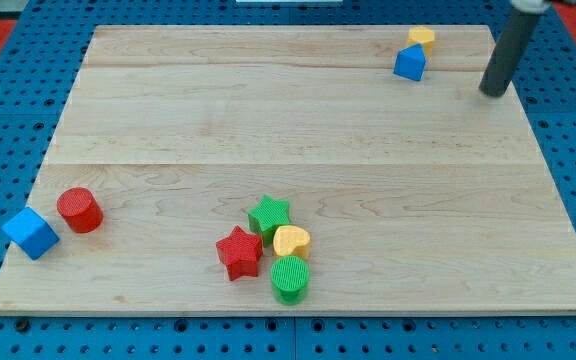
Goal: Push the yellow hexagon and blue triangle to the downwards
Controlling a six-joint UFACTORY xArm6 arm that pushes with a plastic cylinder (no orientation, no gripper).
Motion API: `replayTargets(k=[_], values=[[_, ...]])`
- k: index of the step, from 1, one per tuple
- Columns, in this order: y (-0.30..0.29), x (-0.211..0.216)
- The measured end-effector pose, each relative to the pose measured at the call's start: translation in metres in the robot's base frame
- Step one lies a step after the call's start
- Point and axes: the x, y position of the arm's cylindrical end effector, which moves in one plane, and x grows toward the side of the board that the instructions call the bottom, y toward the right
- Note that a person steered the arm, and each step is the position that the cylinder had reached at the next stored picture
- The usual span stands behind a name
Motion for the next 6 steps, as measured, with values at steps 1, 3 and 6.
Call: replayTargets(k=[1,3,6], values=[[-0.022,-0.072],[-0.122,-0.048],[-0.087,0.002]])
